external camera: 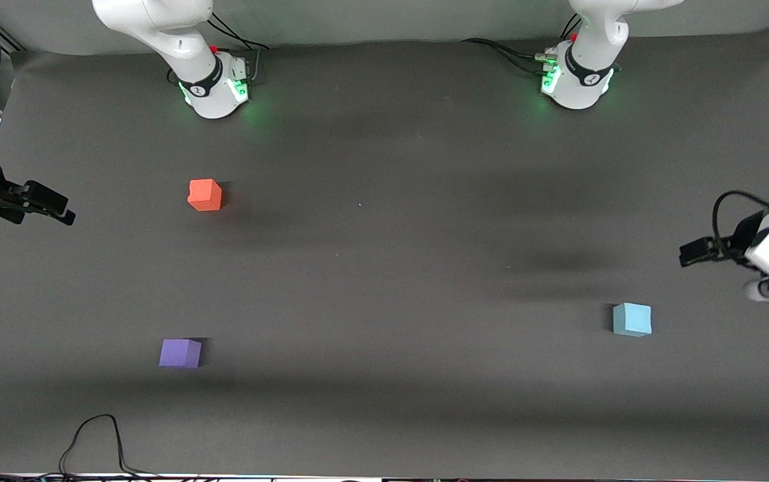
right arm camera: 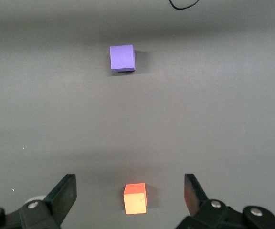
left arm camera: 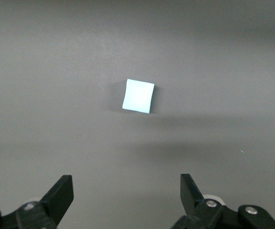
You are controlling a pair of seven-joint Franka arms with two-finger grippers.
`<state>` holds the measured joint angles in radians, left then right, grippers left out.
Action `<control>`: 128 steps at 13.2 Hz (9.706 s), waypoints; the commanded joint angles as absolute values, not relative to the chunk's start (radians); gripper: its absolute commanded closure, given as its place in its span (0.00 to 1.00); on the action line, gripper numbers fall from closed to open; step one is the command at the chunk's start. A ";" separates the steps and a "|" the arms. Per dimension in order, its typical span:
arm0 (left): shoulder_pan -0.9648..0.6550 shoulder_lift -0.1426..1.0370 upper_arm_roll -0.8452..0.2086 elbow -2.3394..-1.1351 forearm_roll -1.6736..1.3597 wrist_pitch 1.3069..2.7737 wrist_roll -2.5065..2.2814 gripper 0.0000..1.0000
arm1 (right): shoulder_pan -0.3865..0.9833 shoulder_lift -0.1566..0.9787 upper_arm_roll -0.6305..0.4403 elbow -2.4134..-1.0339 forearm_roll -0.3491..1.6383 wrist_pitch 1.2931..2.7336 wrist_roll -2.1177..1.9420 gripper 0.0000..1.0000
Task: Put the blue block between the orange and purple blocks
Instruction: 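Move the left gripper toward the light blue cube, then lower the left gripper over the light blue cube and grasp it, then lift the blue cube and carry it toward the table's middle, then lower the blue cube onto the table and open the left gripper, then withdraw the left gripper while the right gripper reaches the blue cube, then grasp the blue cube with the right gripper, then carry the blue cube toward the orange and purple cubes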
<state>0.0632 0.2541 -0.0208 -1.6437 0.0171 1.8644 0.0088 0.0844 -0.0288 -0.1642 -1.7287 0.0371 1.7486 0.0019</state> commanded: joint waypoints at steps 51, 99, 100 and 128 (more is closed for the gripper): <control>-0.009 0.410 -0.047 -1.392 0.009 1.633 -0.105 0.49 | 0.077 -0.028 -0.164 -1.726 0.054 1.755 -0.009 0.00; -0.162 0.325 -0.193 -1.575 -0.018 1.841 -0.544 0.00 | 0.378 0.121 -0.167 -1.683 0.072 1.741 0.191 0.00; -0.087 0.309 -0.193 -1.574 -0.020 1.801 -0.453 0.00 | 0.418 0.135 -0.167 -1.683 0.087 1.767 0.204 0.00; -0.026 0.014 0.023 -1.626 0.003 1.669 -0.061 0.00 | 0.913 0.535 -0.169 -2.016 0.172 2.514 0.503 0.43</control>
<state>-0.0074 0.0141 0.0099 -1.6496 0.0059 1.6964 -0.0697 0.8979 0.5539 -0.1579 -1.9935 0.1573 2.4952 0.4839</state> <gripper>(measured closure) 0.000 0.066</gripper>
